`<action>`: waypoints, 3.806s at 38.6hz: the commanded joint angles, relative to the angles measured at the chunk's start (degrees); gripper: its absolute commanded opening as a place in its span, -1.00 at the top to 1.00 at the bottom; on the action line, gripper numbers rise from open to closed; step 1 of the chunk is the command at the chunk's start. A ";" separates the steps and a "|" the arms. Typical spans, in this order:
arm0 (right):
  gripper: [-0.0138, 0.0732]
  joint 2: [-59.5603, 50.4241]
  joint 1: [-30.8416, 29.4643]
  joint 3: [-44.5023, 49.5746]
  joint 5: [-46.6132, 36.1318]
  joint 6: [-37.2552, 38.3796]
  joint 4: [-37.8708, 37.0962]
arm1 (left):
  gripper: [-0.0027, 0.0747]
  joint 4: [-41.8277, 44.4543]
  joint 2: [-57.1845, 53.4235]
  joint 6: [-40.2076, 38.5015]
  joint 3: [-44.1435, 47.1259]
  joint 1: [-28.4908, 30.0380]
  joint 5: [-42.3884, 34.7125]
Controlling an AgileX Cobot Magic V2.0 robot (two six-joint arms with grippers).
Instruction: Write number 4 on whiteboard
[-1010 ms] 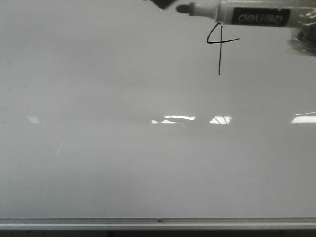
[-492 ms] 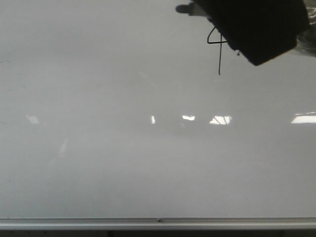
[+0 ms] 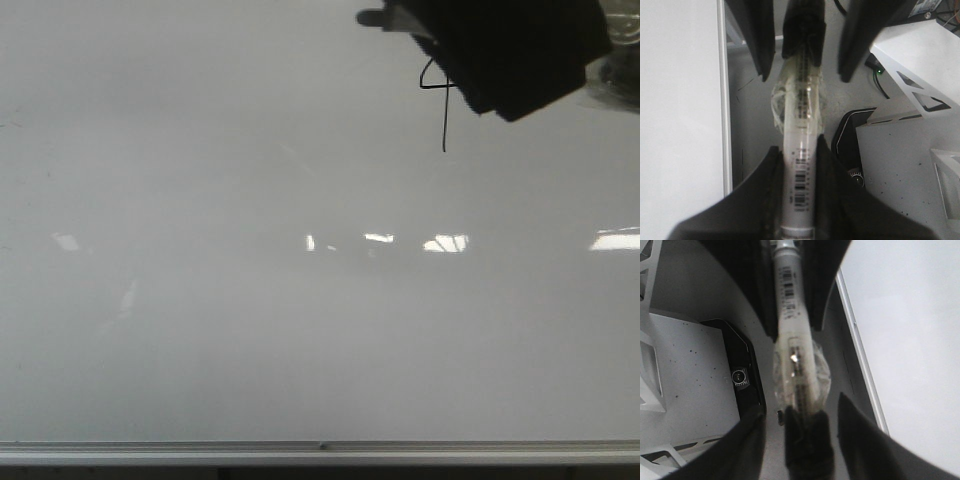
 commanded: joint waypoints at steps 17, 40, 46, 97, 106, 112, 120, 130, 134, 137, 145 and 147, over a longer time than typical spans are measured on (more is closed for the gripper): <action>-0.53 -7.22 -13.91 -1.82 -2.42 26.12 -13.13 | 0.98 45.97 -17.05 -54.43 7.33 10.61 -2.12; -0.53 -7.22 -13.91 -1.82 -4.68 26.12 -13.13 | 0.98 47.68 -27.85 -70.01 35.20 44.52 -36.31; -0.53 -7.22 -13.91 -1.82 -4.68 26.12 -13.13 | 0.98 44.67 -23.45 -70.01 35.86 49.42 -47.72; -0.53 -11.67 -13.91 -1.92 -5.16 40.10 -18.05 | -0.04 42.19 -23.14 -69.34 33.06 48.03 -49.88; -0.53 -19.07 -13.91 -0.22 -5.93 44.91 -18.00 | -0.04 41.69 -37.40 -65.73 32.35 37.94 -28.11; -0.53 -24.86 -13.91 2.36 -6.01 44.91 -18.00 | -0.04 38.75 -44.39 -64.97 32.35 29.79 -17.89; -0.53 -32.13 -13.91 6.93 -6.84 44.91 -18.07 | -0.04 37.99 -50.73 -64.92 33.64 21.62 -15.45; -0.24 -35.01 -13.91 10.87 -6.74 44.96 -18.11 | -0.02 38.22 -51.18 -65.21 35.51 21.51 -14.72; 0.12 -35.01 -13.91 10.92 -6.99 47.55 -18.11 | 0.15 39.44 -51.18 -68.43 35.71 21.51 -14.55; 0.39 -35.01 -13.91 10.92 -7.22 48.85 -18.11 | 0.38 40.34 -51.18 -70.10 35.75 21.51 -14.56; 0.83 -35.01 -13.91 10.92 -7.61 49.25 -18.11 | 0.98 40.61 -51.18 -70.35 35.75 21.51 -14.91; 0.84 -35.01 -13.91 10.92 -7.55 49.25 -18.11 | 0.98 40.53 -51.18 -70.35 35.75 21.51 -15.01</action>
